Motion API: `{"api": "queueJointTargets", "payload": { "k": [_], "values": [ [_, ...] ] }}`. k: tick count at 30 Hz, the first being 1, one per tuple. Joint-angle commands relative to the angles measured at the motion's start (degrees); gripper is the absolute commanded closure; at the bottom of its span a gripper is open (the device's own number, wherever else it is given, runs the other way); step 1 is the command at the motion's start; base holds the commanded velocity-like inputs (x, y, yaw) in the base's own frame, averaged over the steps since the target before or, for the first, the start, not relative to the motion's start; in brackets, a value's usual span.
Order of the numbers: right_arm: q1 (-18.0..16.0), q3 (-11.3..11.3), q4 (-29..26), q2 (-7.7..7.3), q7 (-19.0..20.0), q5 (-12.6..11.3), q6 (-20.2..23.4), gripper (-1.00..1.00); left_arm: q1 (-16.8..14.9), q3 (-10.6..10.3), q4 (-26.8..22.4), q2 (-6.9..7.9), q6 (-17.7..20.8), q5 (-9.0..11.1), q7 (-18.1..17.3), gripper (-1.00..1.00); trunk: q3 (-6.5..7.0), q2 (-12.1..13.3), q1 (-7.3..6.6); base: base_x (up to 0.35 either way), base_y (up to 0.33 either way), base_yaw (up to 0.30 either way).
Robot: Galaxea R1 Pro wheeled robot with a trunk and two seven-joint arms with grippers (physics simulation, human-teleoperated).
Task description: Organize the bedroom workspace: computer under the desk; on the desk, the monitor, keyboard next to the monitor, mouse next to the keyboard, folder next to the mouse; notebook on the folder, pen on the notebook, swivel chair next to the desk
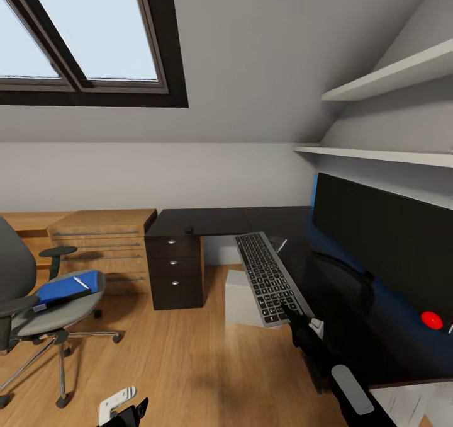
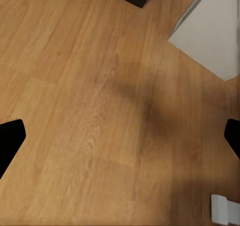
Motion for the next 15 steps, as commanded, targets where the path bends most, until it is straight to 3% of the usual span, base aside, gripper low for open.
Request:
{"api": "queueJointTargets", "payload": {
  "k": [1,11,15],
  "values": [
    [-0.04,-0.08,0.00,0.00,-0.04,-0.56,0.52,1.00,-0.03,0.33,-0.12,-0.06,0.60,0.60,-0.40,-1.00,-0.07,-0.04,0.00,0.000,-0.291,0.000],
    [-0.04,-0.50,-0.28,-0.07,-7.17,-0.81,0.72,1.00,-0.05,0.33,-0.12,-0.08,0.59,0.60,-0.49,-1.00,-0.07,-0.04,0.00,0.000,-0.295,0.000],
    [-0.04,-0.58,-0.29,-0.15,-8.48,-0.85,0.73,1.00,-0.04,0.33,-0.12,-0.05,0.59,0.60,-0.49,-1.00,-0.07,-0.04,0.00,0.000,-0.133,0.000]
  ]
}}
